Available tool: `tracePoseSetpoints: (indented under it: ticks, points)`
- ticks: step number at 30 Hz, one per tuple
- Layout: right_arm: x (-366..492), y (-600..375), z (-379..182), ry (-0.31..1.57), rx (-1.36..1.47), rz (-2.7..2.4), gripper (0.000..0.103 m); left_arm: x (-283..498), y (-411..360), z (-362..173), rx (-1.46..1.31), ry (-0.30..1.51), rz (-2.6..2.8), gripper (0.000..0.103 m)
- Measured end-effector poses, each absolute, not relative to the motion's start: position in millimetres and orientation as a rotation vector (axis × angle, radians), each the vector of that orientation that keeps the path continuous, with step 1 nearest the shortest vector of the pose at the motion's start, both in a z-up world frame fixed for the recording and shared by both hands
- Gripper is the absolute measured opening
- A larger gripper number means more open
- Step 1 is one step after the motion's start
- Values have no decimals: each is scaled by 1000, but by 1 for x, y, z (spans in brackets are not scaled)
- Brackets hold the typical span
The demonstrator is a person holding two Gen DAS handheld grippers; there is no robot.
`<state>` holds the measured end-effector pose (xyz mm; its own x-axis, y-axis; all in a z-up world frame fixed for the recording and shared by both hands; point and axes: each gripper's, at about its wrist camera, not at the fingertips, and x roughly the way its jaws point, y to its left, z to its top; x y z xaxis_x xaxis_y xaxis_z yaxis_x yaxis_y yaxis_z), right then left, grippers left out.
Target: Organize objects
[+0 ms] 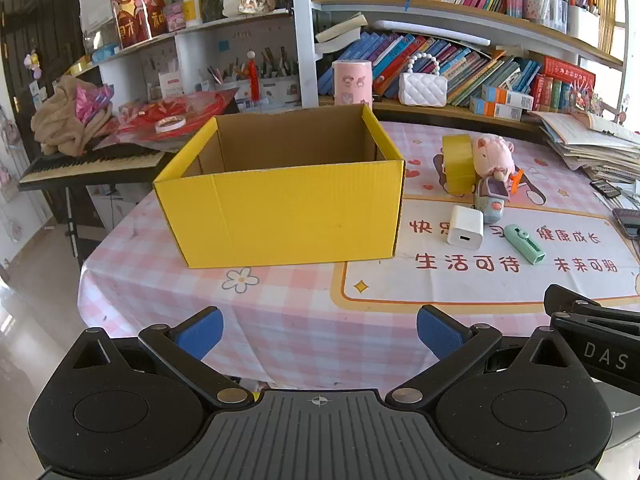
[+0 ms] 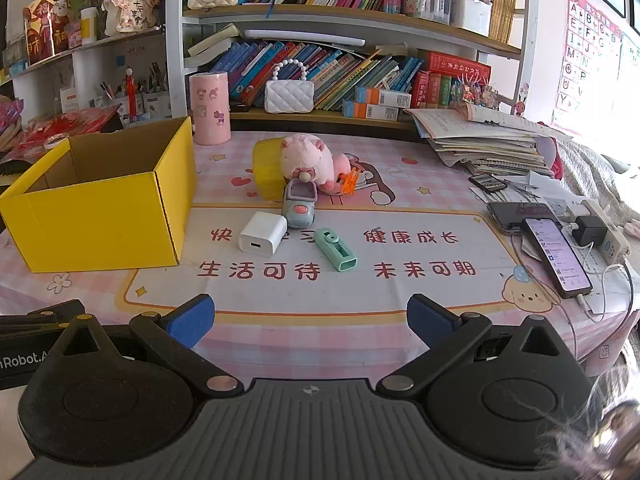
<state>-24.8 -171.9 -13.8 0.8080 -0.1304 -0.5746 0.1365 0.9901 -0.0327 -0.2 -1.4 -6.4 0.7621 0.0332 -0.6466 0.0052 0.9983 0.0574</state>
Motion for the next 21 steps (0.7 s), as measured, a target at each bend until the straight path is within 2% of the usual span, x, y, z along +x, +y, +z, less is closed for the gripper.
tracePoseSetpoints:
  ticks: [21]
  points:
    - [-20,-172,-18,631,2,-144,103,4,-2,-11,52,717,17,103]
